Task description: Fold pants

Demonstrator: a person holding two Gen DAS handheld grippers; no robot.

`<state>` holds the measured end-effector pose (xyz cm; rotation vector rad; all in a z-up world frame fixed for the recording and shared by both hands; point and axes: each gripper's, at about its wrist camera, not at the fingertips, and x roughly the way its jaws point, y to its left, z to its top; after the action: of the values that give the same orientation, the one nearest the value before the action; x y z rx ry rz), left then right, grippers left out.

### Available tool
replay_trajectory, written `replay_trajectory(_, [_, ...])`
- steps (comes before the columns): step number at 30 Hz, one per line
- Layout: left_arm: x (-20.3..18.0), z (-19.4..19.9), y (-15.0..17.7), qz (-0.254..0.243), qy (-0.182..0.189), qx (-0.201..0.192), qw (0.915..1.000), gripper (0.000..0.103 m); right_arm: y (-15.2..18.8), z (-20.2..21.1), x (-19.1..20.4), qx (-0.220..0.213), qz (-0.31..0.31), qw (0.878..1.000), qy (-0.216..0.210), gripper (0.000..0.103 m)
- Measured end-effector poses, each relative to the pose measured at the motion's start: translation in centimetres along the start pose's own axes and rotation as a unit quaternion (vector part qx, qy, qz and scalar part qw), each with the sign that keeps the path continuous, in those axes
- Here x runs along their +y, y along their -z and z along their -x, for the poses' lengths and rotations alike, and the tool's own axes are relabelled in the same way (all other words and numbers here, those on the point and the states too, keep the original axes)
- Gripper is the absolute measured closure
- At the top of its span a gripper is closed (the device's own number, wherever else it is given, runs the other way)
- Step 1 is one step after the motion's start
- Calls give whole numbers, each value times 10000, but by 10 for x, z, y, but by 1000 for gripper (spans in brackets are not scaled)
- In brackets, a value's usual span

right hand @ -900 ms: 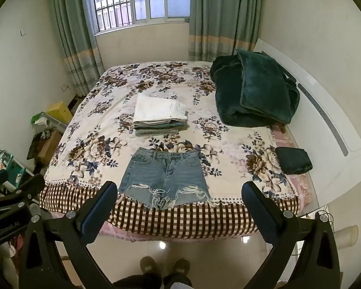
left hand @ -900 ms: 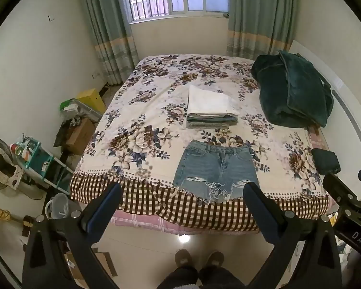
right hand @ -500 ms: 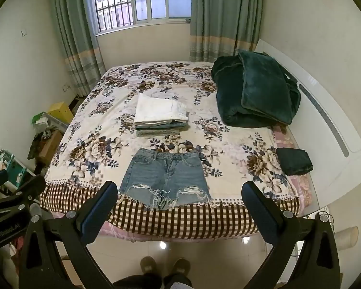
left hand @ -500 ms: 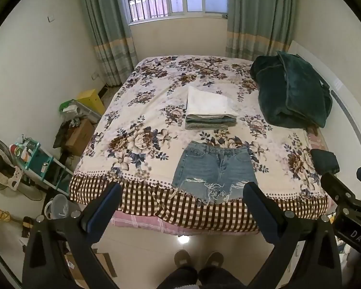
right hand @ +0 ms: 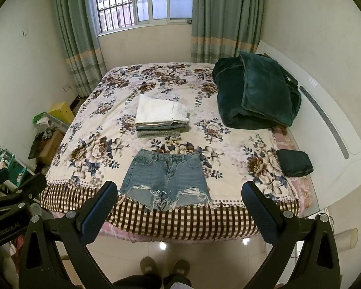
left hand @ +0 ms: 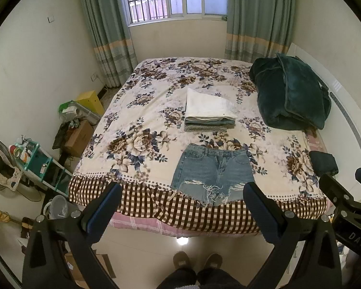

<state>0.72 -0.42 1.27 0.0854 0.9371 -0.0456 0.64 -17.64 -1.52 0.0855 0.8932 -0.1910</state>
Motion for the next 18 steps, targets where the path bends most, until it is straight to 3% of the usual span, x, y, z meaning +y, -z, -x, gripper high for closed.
replay_trajectory(18, [-1,1,-7,14,19,-6,10000,0,-3,5,5,26,8,10000,-2,0])
